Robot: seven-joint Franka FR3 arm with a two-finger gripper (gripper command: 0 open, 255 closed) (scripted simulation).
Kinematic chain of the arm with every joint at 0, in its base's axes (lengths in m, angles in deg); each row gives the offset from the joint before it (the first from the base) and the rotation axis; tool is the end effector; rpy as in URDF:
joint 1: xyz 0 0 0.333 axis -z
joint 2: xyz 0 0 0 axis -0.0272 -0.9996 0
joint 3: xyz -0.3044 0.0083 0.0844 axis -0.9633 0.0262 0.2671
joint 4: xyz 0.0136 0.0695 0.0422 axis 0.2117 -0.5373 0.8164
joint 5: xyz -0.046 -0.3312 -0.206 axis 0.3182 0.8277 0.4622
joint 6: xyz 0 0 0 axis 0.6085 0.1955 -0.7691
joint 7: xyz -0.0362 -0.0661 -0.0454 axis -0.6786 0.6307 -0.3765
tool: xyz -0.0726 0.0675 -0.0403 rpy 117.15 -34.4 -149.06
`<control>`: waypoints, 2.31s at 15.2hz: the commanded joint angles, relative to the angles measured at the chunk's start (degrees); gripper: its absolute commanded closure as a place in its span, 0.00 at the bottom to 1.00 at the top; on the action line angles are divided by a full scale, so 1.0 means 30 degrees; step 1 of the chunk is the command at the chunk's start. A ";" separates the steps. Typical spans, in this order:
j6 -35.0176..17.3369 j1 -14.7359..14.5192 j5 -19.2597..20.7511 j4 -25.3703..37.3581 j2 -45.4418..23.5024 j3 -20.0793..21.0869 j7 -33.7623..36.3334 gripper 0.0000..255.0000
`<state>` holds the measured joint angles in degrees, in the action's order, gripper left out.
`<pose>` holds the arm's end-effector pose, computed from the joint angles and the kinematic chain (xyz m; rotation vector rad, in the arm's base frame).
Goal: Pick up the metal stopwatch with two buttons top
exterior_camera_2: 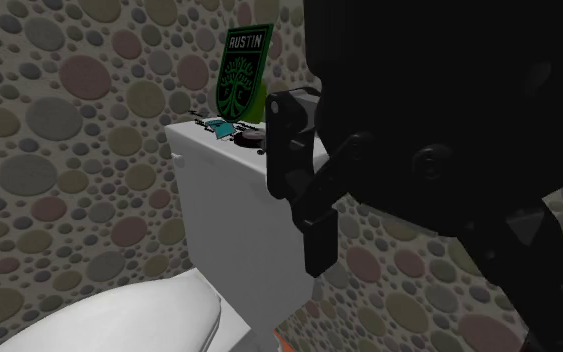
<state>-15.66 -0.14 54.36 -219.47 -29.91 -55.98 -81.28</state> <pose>0.3209 0.0027 0.5695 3.0726 0.2682 0.0978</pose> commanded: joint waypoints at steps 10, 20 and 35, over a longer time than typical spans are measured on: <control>-0.1452 -0.1240 -0.3136 0.0839 -0.2508 0.2937 0.4301 0.00; -0.3488 -0.2071 -0.5347 0.3776 -0.6937 0.5984 0.8813 0.00; -0.5683 -0.3302 -0.3951 1.2158 -1.6161 0.9618 1.6193 0.00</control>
<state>-32.61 -9.41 41.44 -185.69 -75.88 -27.80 -34.81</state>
